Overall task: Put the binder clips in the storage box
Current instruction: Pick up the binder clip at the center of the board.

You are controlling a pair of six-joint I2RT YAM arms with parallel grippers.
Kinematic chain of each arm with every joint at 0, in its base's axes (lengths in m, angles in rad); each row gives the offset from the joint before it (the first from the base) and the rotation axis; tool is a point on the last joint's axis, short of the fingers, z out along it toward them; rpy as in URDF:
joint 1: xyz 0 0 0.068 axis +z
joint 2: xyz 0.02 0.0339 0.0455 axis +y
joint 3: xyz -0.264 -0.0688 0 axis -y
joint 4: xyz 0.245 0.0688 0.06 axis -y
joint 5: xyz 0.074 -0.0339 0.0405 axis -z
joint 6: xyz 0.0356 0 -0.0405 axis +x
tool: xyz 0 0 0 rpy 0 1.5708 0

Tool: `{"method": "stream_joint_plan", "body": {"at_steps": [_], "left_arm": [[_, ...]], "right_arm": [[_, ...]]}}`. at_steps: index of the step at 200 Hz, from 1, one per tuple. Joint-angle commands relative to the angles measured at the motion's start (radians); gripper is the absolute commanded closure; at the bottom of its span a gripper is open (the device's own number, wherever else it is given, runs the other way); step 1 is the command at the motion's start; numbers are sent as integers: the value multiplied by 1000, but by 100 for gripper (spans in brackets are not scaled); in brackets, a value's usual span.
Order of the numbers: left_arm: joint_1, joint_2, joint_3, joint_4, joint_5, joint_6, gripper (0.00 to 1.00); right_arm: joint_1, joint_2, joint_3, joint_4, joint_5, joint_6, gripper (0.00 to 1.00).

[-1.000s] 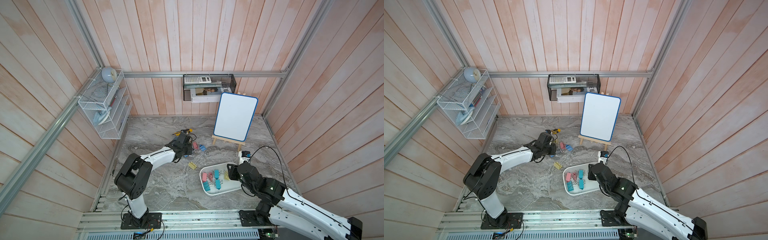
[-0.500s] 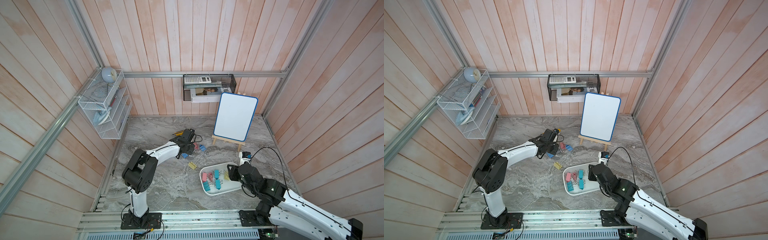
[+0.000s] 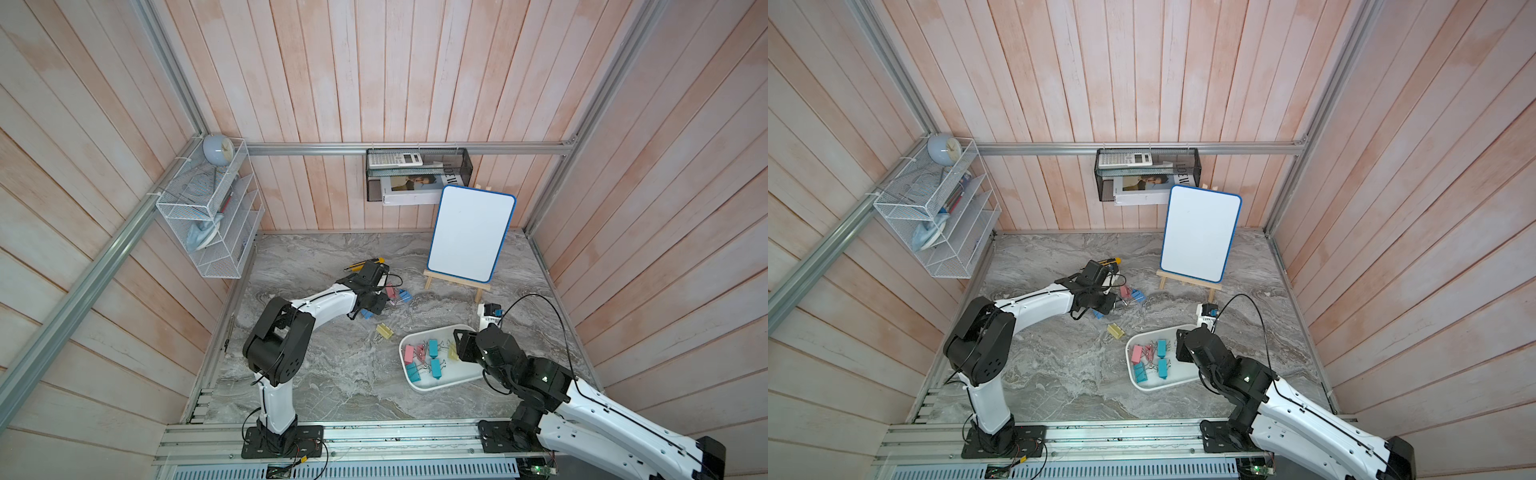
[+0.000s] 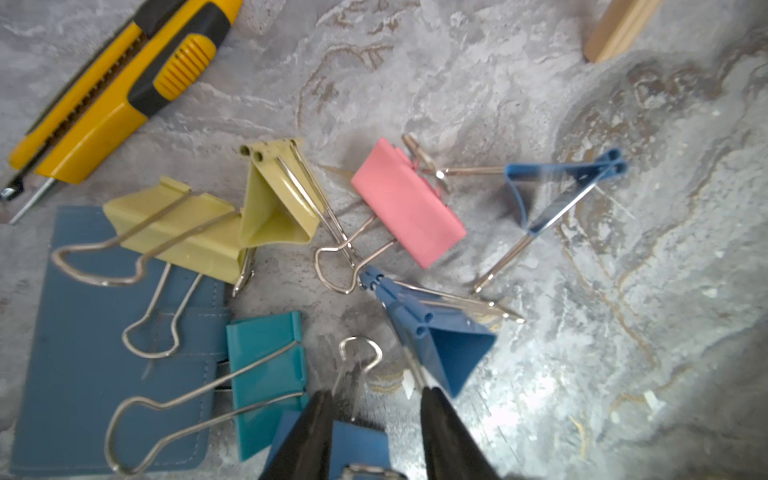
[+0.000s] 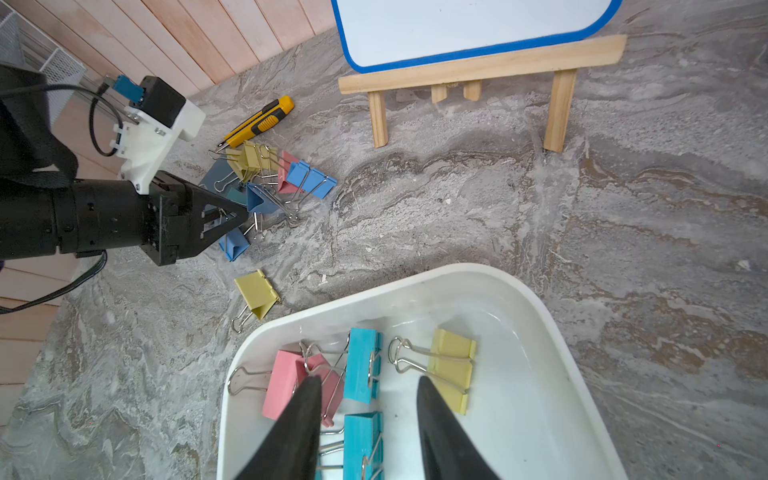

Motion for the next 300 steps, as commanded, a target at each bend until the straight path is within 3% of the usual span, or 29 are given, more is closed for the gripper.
{"method": "stream_joint_plan", "body": {"at_steps": [1, 76, 105, 177, 200, 225, 257, 300], "left_arm": [[29, -7, -41, 39, 79, -21, 55], [78, -61, -128, 164, 230, -123, 84], [92, -73, -167, 237, 297, -207, 84], [108, -141, -232, 304, 308, -325, 85], [118, -199, -233, 275, 321, -355, 85], [118, -274, -229, 243, 347, -376, 85], [99, -387, -226, 209, 371, -397, 85], [-57, -451, -192, 201, 399, -402, 85]], "right_arm": [[-4, -3, 15, -4, -5, 3, 59], [-5, -1, 10, 15, -7, 7, 58], [-4, 3, 6, 27, -11, 13, 58], [-4, 4, 1, 38, -9, 19, 58], [-11, -28, -58, 161, -13, 62, 55], [-89, -38, -93, 195, -27, 110, 48], [-236, -24, -123, 233, -169, 129, 47], [-363, -12, -157, 274, -254, 126, 46]]}}
